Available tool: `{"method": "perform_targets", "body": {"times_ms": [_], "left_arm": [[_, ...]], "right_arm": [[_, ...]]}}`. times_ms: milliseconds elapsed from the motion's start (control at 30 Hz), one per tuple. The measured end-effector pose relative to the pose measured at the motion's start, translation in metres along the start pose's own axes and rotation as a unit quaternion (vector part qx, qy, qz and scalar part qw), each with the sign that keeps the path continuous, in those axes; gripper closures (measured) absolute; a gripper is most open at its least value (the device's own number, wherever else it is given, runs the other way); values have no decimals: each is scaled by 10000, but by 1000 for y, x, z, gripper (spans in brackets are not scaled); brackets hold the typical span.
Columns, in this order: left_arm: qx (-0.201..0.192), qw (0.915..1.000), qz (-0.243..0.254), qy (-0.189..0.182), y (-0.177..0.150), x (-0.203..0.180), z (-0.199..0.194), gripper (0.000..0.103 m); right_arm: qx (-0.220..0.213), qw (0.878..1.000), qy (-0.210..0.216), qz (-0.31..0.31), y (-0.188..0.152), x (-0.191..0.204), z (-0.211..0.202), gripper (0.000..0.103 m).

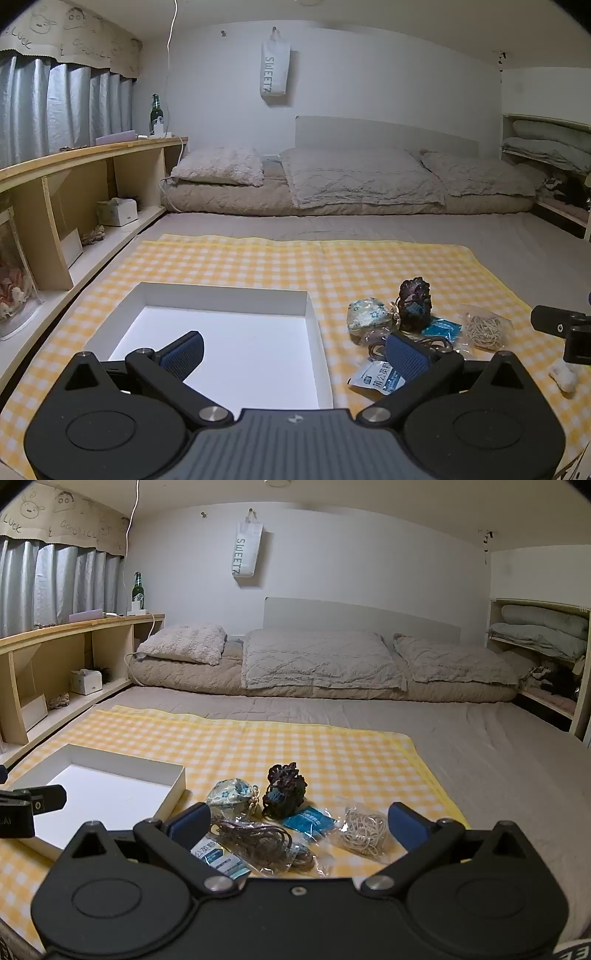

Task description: Organize soft objects

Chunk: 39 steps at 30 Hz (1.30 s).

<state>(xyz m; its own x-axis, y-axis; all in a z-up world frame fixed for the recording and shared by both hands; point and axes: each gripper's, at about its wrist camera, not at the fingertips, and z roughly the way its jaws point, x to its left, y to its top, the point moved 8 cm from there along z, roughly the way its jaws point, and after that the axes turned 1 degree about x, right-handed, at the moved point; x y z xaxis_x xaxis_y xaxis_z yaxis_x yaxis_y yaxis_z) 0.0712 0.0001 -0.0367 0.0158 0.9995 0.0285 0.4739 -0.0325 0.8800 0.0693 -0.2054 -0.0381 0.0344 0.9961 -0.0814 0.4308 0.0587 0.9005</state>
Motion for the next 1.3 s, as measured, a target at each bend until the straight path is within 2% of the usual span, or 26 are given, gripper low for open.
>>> {"method": "perform_targets", "body": {"times_ms": [1300], "left_arm": [[55,10000,16,-12,-6,2,3,0]], "right_arm": [[52,10000,13,23,-2,-1,1,0]]}}
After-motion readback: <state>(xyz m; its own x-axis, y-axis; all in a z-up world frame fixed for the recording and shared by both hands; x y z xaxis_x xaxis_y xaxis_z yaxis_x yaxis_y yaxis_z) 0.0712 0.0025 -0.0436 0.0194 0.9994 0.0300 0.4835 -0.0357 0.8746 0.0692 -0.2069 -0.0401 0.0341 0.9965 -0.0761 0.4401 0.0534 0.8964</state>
